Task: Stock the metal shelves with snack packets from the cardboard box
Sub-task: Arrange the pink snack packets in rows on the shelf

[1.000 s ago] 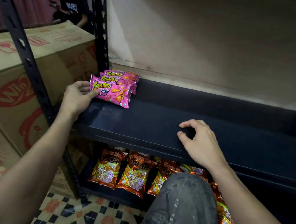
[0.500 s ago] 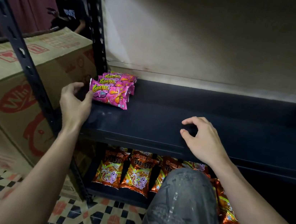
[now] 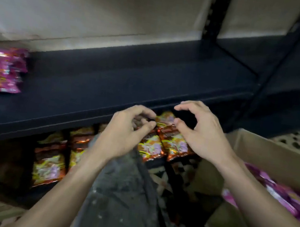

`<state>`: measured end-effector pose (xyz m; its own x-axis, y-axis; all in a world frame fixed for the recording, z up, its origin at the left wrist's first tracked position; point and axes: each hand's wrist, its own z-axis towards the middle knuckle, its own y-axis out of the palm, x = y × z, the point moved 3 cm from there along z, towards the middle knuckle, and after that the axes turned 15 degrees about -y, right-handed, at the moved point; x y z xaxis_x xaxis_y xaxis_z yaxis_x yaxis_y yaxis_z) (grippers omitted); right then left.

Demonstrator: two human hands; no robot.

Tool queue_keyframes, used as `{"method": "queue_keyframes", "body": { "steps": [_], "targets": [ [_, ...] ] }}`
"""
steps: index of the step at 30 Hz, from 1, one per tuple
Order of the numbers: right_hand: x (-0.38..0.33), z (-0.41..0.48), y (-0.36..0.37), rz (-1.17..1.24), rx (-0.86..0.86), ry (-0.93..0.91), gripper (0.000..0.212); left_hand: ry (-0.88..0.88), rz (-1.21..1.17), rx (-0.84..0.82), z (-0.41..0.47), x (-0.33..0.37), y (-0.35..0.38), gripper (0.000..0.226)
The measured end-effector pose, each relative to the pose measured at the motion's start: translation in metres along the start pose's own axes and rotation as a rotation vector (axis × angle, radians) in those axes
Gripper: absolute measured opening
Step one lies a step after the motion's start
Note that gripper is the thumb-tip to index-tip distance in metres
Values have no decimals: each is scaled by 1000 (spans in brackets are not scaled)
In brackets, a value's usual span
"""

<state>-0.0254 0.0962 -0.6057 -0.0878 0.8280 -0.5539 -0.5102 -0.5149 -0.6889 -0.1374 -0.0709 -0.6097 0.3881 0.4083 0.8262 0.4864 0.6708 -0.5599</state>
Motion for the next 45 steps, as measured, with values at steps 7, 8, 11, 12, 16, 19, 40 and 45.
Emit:
{"method": "queue_keyframes", "body": {
  "steps": [7, 8, 11, 12, 16, 19, 40, 45],
  "targets": [
    [90, -128, -71, -167, -129, 337, 30, 15, 97, -538, 16, 12, 157, 12],
    [102, -152, -81, -175, -220, 406, 36, 28, 124, -590, 16, 14, 181, 12],
    [125, -215, -95, 0, -562, 614, 50, 81, 203, -626, 14, 17, 237, 18],
    [129, -233, -96, 54, -658, 671, 51, 82, 240, -627, 14, 21, 254, 23],
    [148, -270, -88, -19, -746, 695, 25, -51, 301, -631, 14, 22, 302, 57],
    [156, -276, -84, -130, -622, 630, 17, -184, 349, -661, 12, 18, 324, 80],
    [151, -268, -60, 380, -233, 730, 19, 24, 454, -512, 46, 12, 308, 64],
    [213, -294, -57, 7, -425, 945, 20, 295, 353, -471, 18, 40, 327, 51]
  ]
}}
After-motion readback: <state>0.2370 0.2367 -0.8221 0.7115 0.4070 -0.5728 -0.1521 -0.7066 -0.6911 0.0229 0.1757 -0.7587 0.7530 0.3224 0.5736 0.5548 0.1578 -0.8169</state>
